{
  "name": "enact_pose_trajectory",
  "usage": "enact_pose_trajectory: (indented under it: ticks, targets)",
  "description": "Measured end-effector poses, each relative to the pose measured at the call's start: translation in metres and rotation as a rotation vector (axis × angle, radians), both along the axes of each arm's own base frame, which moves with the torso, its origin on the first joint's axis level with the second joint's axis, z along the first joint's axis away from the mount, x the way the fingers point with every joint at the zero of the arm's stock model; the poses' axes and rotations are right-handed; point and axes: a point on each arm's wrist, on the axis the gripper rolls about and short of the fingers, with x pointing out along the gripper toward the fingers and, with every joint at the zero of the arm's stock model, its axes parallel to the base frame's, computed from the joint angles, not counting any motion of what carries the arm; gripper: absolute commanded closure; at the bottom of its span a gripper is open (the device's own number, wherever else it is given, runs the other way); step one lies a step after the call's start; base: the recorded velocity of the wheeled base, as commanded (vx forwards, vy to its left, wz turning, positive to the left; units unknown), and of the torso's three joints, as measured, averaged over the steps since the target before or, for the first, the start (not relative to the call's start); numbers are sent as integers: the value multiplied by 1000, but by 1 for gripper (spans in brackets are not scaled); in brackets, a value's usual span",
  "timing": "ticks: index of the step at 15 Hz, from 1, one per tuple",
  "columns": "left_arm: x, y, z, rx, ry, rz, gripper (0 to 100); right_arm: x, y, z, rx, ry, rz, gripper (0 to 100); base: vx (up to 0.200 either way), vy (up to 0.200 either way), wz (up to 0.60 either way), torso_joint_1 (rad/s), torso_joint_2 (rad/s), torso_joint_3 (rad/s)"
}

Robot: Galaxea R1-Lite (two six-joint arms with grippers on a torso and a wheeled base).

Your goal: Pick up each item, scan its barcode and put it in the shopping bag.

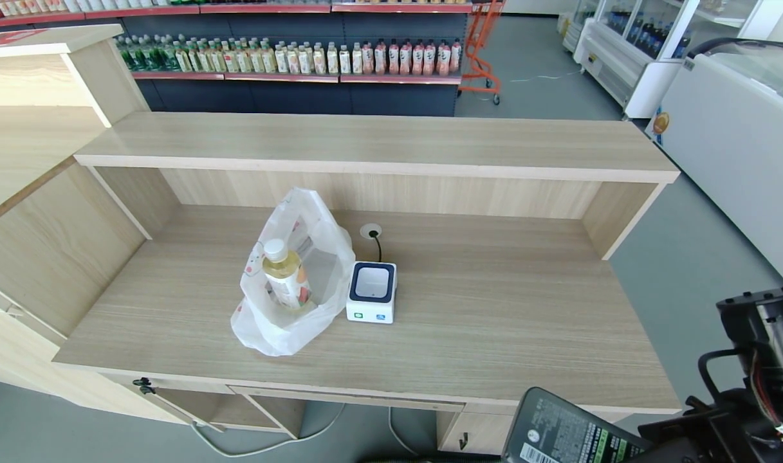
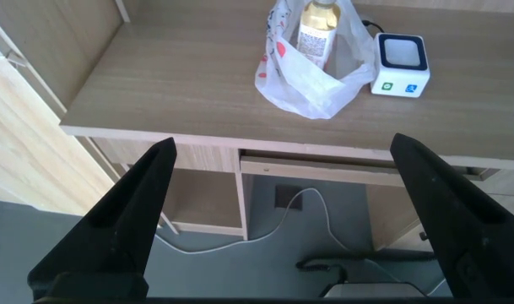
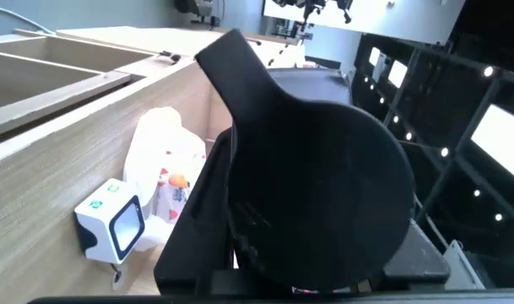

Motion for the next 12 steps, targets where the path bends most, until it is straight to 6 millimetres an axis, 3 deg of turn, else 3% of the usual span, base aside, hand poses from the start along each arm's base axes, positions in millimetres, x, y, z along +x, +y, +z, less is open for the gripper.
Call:
enact_pose_trajectory:
  ticks: [12]
  targets:
    - [0,0,0,0,0,0,0,-7,4,3,4,-15,32,100,0,0,0,0,0,0]
